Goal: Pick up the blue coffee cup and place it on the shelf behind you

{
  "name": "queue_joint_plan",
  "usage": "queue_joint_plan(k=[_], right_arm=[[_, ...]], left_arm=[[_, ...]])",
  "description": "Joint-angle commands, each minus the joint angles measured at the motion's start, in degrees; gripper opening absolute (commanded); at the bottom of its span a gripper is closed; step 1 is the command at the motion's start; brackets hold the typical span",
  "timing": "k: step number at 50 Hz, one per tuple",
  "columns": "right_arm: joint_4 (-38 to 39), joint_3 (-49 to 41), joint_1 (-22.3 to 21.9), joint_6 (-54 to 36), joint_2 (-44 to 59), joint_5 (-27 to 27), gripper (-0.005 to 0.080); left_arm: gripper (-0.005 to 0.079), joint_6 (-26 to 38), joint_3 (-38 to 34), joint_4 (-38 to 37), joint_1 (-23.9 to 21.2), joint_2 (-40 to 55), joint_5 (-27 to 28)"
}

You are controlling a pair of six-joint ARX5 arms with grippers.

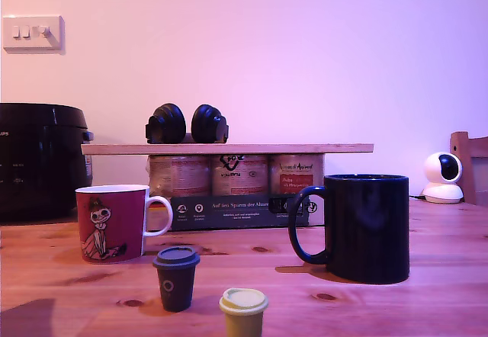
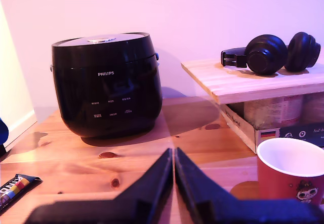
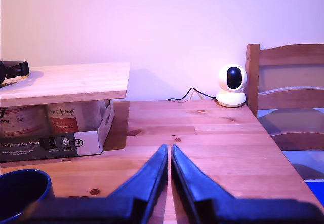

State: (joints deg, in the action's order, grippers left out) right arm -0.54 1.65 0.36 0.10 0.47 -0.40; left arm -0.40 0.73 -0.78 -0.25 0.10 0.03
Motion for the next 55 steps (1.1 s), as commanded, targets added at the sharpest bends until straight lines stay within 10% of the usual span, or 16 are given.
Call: queue_joint_plan(k=[1,26,55], right_arm=[[5.4,0.72,-0.37,5.95,-0.37,-3.69,-0.0012],[8.68,2.64,-0.37,13.07,-0.37,-7.89,-0.0012],[-25.49,26.56,0.35,4.37,17.11,-32.26,-0.0012]], left_arm=[[-0.002,-5.68,-2.1,6.82,3.34,-0.83,8.96],[-0.002,-8.09,0.44,10.05,3.34,-0.83,10.03],[-0.002,-8.28,4.24,-0.09,3.34,-0.83,16.2]])
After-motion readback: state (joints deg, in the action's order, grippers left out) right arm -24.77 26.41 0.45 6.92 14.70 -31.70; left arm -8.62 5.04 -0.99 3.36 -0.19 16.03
